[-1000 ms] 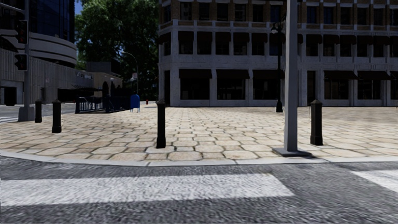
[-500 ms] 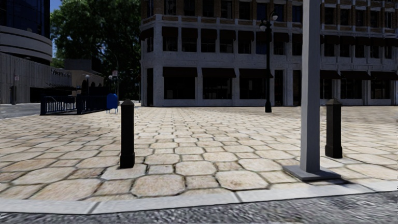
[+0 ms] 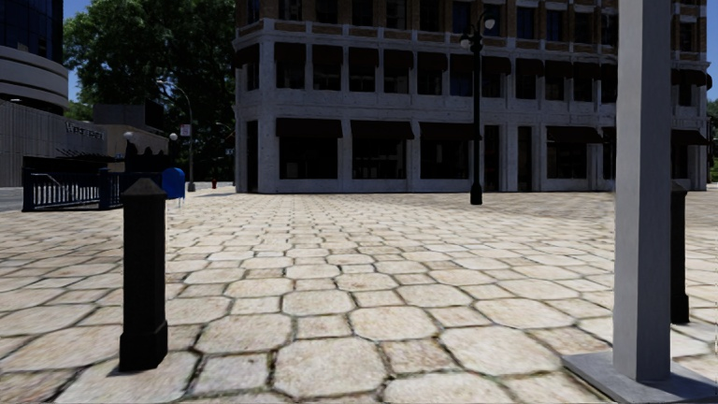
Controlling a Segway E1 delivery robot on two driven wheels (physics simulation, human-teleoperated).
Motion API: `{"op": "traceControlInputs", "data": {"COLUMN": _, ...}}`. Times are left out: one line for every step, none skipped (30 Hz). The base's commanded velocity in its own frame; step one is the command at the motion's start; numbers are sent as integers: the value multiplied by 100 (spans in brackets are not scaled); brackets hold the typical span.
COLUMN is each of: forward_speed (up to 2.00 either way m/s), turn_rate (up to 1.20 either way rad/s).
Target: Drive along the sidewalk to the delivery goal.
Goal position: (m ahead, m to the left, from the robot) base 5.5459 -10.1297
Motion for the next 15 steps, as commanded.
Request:
{"op": "traceControlInputs", "data": {"forward_speed": 149, "turn_rate": 0}}
{"op": "traceControlInputs", "data": {"forward_speed": 149, "turn_rate": 0}}
{"op": "traceControlInputs", "data": {"forward_speed": 148, "turn_rate": 0}}
{"op": "traceControlInputs", "data": {"forward_speed": 148, "turn_rate": 0}}
{"op": "traceControlInputs", "data": {"forward_speed": 148, "turn_rate": 0}}
{"op": "traceControlInputs", "data": {"forward_speed": 148, "turn_rate": 0}}
{"op": "traceControlInputs", "data": {"forward_speed": 148, "turn_rate": 0}}
{"op": "traceControlInputs", "data": {"forward_speed": 148, "turn_rate": 0}}
{"op": "traceControlInputs", "data": {"forward_speed": 148, "turn_rate": 0}}
{"op": "traceControlInputs", "data": {"forward_speed": 148, "turn_rate": 0}}
{"op": "traceControlInputs", "data": {"forward_speed": 148, "turn_rate": 0}}
{"op": "traceControlInputs", "data": {"forward_speed": 148, "turn_rate": 0}}
{"op": "traceControlInputs", "data": {"forward_speed": 148, "turn_rate": 0}}
{"op": "traceControlInputs", "data": {"forward_speed": 148, "turn_rate": 0}}
{"op": "traceControlInputs", "data": {"forward_speed": 148, "turn_rate": 0}}
